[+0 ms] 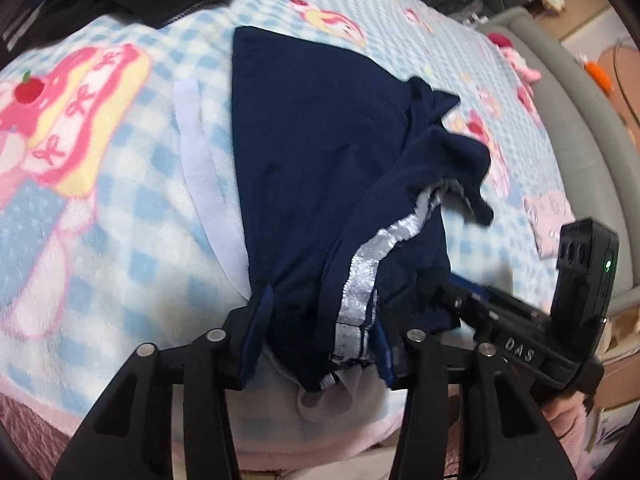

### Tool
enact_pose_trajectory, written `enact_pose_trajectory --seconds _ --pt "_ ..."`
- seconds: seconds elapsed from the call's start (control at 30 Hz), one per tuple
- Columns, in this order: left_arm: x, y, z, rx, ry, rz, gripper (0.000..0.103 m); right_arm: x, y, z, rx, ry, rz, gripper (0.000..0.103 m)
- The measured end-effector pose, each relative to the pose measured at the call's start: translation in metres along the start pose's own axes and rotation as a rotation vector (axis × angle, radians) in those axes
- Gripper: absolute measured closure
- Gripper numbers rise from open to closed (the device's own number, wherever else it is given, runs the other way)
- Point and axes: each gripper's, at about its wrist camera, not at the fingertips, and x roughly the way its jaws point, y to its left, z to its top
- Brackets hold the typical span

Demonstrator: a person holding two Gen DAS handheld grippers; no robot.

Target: Fold clothes

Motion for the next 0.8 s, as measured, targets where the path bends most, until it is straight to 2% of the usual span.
enact_pose_trajectory --seconds 0.13,0.2,0.27,0.33,0.47,0.5,0.53,0.63,0.8 --pt "0.003 -0.011 -0.004 0.054 0.027 -0.006 0.06 -0.019 0.005 -0.005 -0.064 -0.037 -0.112 0.086" --pt "0.004 -0.01 -0.004 0.041 0.02 -0.012 0.057 -0.03 0.002 -0.004 -0.058 -0.054 -0.081 0.085" --pt "0.006 -0.008 -0.004 0.029 0.013 -0.018 0.054 -0.032 -0.006 -0.001 -0.029 -0.047 -0.01 0.079" --pt "0.007 -0.007 -0.004 0.017 0.006 -0.024 0.05 -0.027 -0.015 0.001 0.013 -0.024 0.077 0.058" --pt "0.01 -0.004 -0.004 -0.007 -0.008 -0.036 0.05 -0.001 -0.02 0.005 0.044 -0.011 0.09 0.057" --pt "0.011 -0.003 -0.004 -0.013 -0.011 -0.039 0.051 0.003 -0.021 0.005 0.047 -0.01 0.091 0.061" --pt "0.012 -0.002 -0.004 -0.02 -0.014 -0.042 0.052 0.001 -0.017 0.005 0.031 -0.02 0.082 0.072" --pt "0.013 -0.001 -0.003 -0.033 -0.025 -0.048 0.057 -0.007 -0.009 0.003 -0.001 -0.048 0.058 0.091" --pt "-0.001 -0.011 0.0 0.007 -0.053 -0.043 0.073 -0.031 -0.002 -0.002 -0.022 -0.099 0.054 0.097"
